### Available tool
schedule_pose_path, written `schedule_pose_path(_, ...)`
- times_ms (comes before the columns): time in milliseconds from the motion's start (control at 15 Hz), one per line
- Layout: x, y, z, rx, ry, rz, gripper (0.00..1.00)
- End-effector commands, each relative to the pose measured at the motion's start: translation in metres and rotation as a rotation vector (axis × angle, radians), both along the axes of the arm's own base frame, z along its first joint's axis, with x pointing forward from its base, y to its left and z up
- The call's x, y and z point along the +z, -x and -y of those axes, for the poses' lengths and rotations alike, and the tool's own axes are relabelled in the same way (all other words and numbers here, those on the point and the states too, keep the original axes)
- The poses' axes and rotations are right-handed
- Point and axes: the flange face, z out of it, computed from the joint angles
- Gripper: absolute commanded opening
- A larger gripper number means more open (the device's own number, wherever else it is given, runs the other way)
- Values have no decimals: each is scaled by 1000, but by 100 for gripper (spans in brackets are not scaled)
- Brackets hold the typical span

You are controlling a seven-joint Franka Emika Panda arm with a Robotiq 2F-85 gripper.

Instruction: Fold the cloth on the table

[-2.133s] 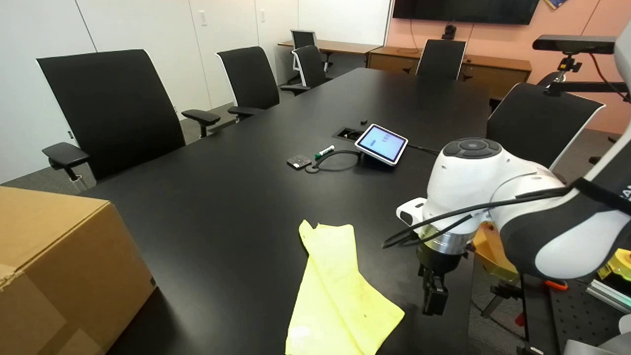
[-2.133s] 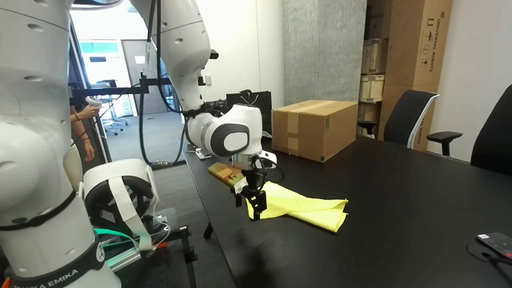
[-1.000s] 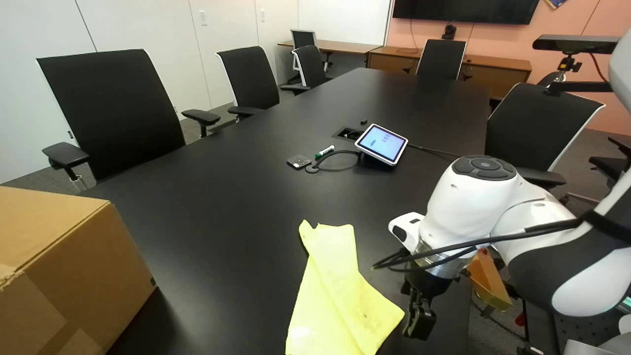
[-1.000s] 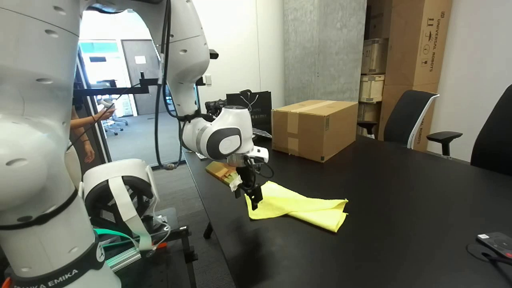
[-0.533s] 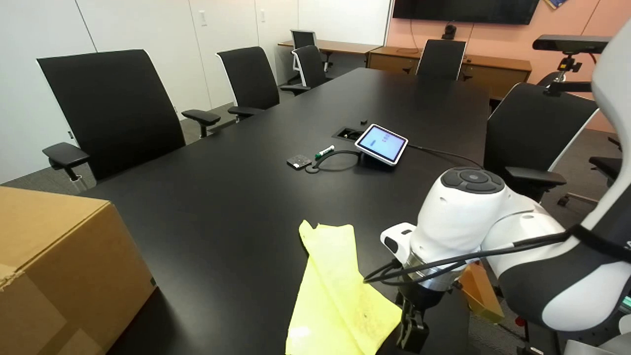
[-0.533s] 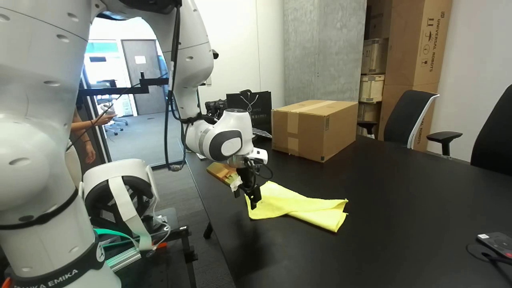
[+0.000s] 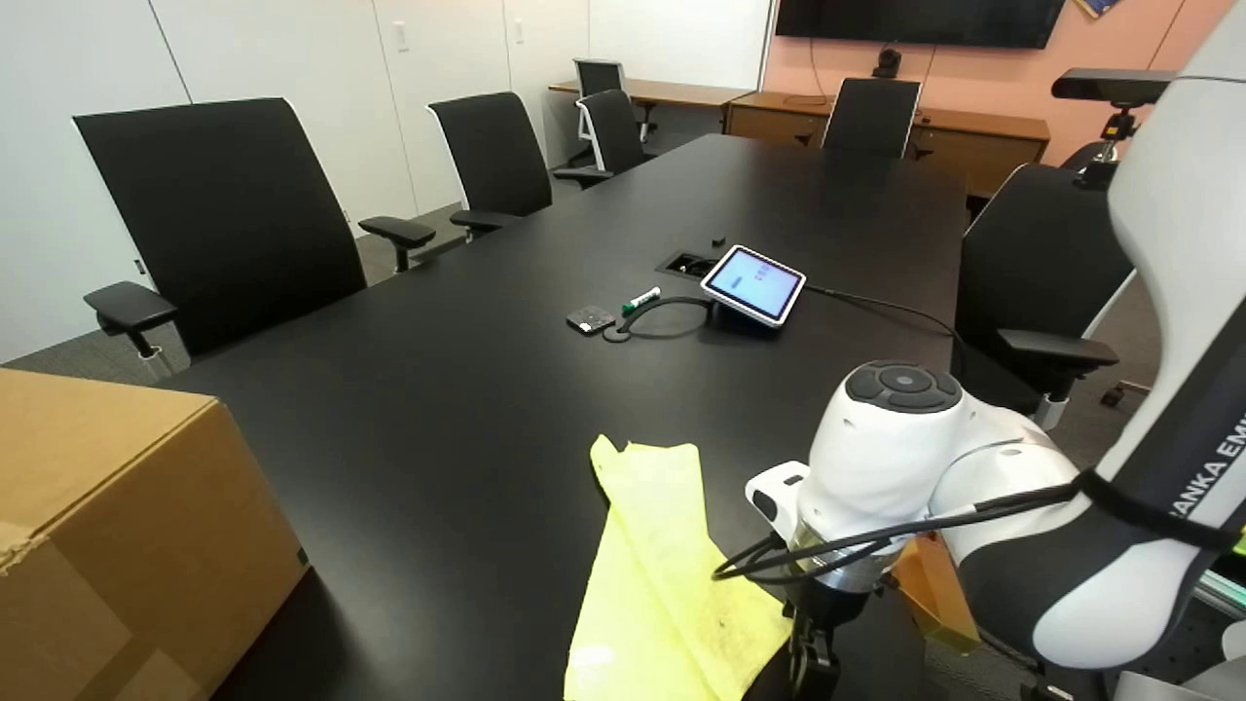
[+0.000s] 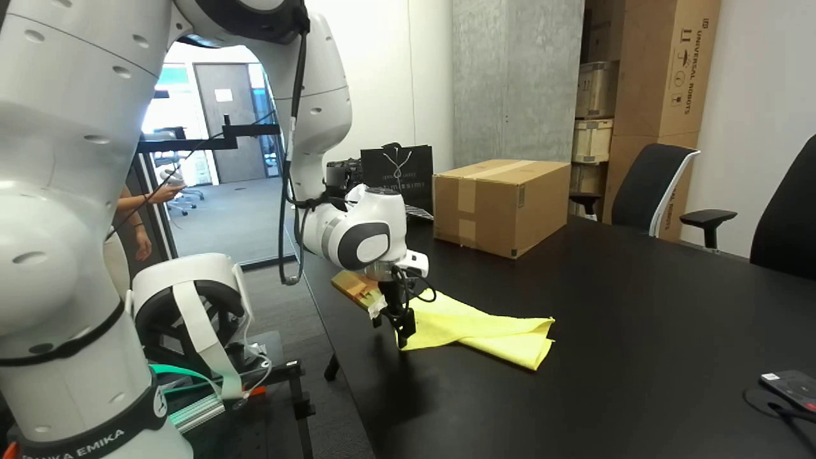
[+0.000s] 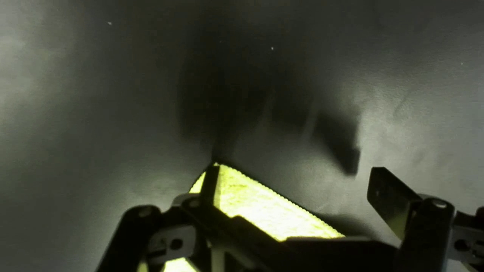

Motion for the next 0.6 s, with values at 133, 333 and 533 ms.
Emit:
schedule_pose_path(133, -3, -15, 3, -15, -16, 24, 100)
schedule_pose_path(333, 0, -23, 8, -22, -16, 37, 100)
schedule_pose_path(533, 0, -27, 12, -21, -15, 42, 100)
